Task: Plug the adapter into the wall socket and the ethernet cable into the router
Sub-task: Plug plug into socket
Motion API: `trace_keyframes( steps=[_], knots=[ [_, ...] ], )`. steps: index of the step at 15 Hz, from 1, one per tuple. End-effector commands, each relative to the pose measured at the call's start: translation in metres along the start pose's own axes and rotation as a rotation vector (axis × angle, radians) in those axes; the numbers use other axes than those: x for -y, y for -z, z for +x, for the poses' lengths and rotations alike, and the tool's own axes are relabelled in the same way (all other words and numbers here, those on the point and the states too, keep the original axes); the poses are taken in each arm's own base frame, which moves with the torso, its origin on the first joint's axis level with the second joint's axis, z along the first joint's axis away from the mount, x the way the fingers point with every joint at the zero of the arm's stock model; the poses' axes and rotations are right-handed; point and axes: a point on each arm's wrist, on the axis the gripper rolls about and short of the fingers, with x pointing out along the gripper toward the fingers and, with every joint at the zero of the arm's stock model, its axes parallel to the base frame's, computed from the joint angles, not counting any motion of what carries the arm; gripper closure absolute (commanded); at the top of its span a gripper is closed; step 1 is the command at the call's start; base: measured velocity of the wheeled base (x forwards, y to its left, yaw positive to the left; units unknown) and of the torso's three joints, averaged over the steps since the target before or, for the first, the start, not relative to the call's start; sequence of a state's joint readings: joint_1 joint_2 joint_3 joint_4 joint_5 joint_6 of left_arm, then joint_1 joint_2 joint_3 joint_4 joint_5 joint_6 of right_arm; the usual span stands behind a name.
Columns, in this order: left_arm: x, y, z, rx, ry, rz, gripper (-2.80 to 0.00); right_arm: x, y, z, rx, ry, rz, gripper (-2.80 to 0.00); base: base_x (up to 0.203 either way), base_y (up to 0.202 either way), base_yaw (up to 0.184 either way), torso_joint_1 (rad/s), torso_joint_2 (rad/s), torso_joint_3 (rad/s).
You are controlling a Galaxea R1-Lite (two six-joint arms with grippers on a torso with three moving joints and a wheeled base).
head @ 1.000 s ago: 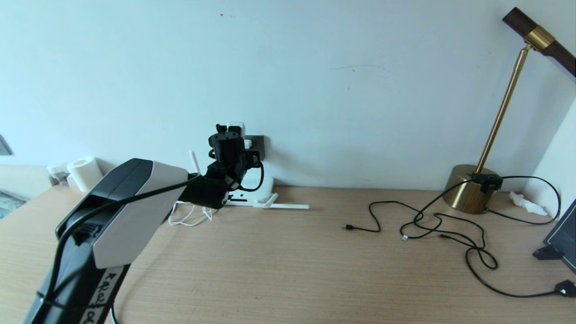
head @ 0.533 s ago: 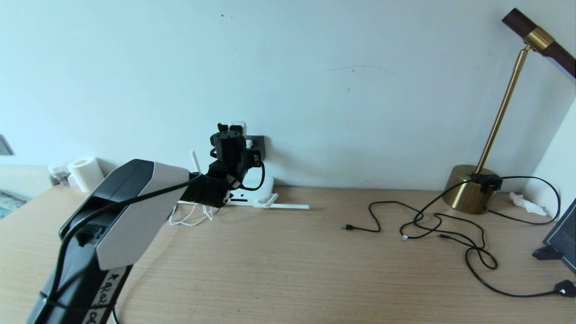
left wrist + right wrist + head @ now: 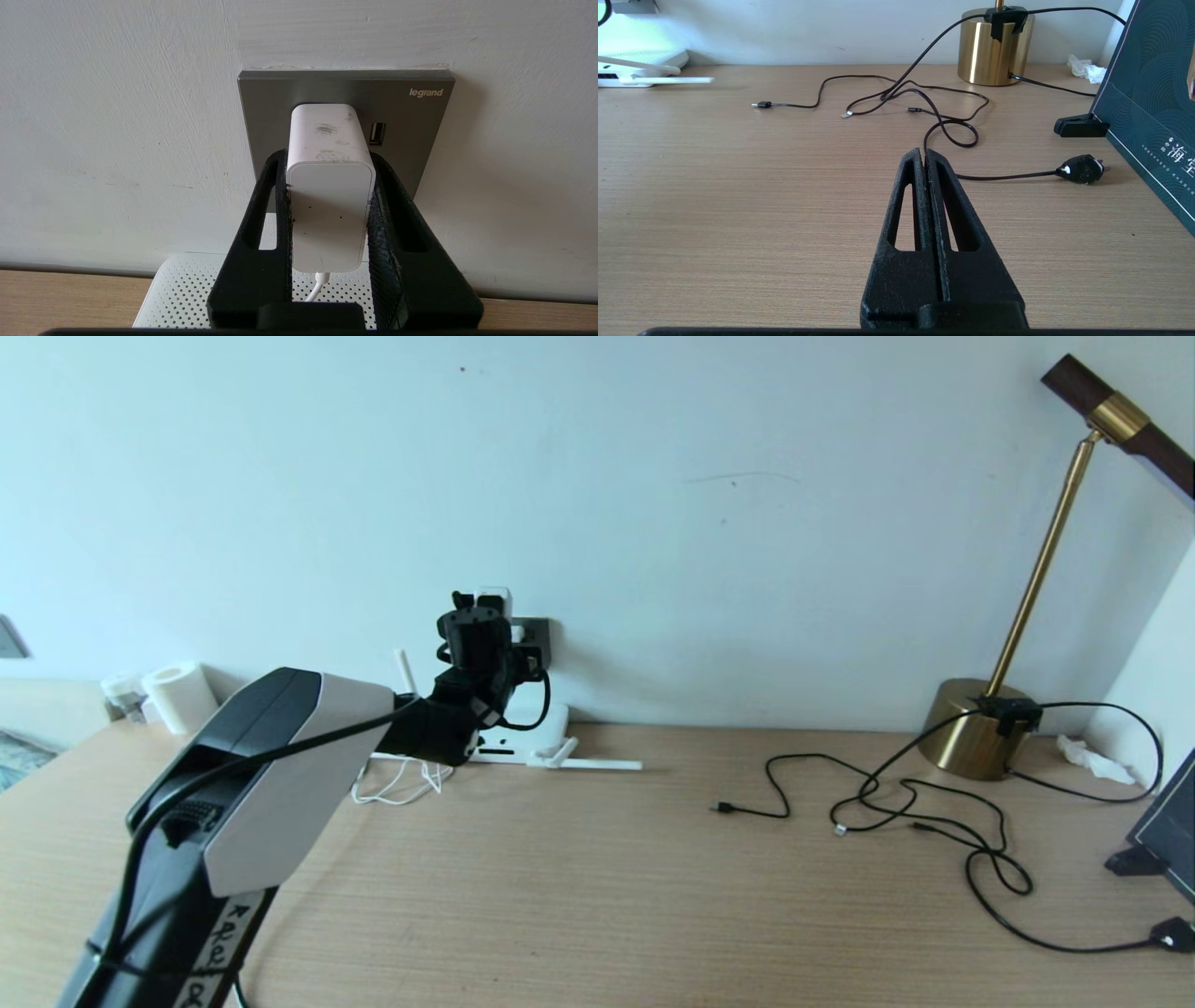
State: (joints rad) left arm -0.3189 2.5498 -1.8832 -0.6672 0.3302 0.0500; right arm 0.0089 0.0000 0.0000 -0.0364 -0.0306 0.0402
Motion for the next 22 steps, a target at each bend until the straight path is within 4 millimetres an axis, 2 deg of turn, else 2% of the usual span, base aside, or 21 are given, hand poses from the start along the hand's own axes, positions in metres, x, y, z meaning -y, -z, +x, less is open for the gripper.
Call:
trace_keyframes(
  steps=[1, 22],
  knots=[
    [0.0, 0.004, 0.0, -0.004, -0.002, 0.002, 0.0, 0.0, 0.003, 0.001, -0.01, 0.0, -0.001, 0.0, 0.0, 0.0, 0.0, 0.0, 0.0, 0.0],
    [-0.004, 0.018, -0.001, -0.043, -0.007, -0.002, 0.0, 0.0, 0.003, 0.001, -0.01, 0.0, -0.001, 0.0, 0.0, 0.0, 0.0, 0.0, 0.0, 0.0]
  ],
)
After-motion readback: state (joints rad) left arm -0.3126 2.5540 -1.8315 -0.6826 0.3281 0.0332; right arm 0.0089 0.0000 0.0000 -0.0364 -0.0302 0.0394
